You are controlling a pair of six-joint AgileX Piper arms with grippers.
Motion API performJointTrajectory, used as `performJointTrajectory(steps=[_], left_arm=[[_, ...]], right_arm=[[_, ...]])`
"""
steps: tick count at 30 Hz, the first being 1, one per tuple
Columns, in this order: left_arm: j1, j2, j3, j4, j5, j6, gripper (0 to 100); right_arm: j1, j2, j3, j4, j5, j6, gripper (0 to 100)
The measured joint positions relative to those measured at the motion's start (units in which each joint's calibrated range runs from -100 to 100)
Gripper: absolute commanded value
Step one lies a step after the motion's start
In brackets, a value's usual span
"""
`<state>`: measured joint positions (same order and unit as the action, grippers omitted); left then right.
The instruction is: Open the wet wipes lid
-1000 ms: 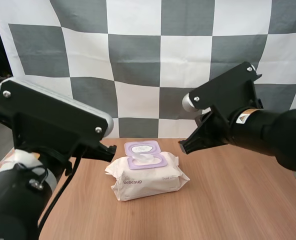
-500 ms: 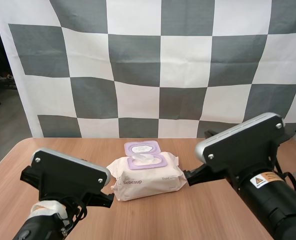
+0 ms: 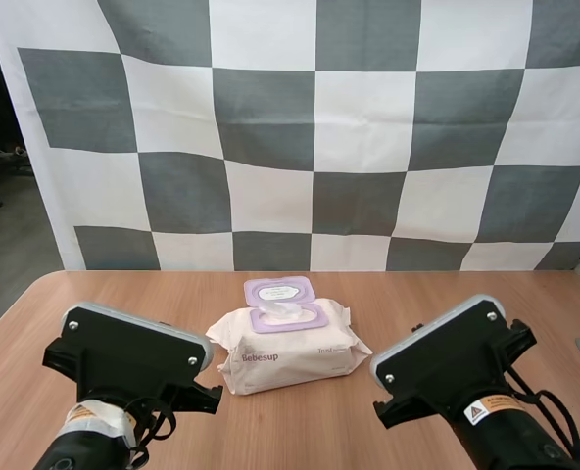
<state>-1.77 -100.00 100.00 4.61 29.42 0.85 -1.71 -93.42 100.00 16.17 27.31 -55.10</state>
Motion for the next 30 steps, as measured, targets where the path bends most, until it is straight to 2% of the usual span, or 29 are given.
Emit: performJointTrajectory(steps=[7, 14, 17, 22, 30], left_arm=[[0.0, 0.0, 0.0, 0.0, 0.0, 0.0, 0], [0.0, 0.0, 0.0, -2.5, 0.3, -0.1, 0], [0.0, 0.0, 0.0, -5.4, 1.6, -3.1, 0], [0.0, 0.0, 0.0, -5.6, 0.4, -9.4, 0], [0.0, 0.0, 0.0, -5.6, 0.2, -10.6, 0]], right_arm=[[-0.1, -1.8, 0.0, 11.5, 5.4, 0.0, 0], [-0.5, -1.8, 0.0, 18.2, 9.5, 0.0, 0], [-0.5, -1.8, 0.0, 18.3, 9.5, 0.0, 0], [0.1, -1.8, 0.0, 15.3, 7.2, 0.0, 0], [0.4, -1.8, 0.0, 3.7, 5.6, 0.0, 0]])
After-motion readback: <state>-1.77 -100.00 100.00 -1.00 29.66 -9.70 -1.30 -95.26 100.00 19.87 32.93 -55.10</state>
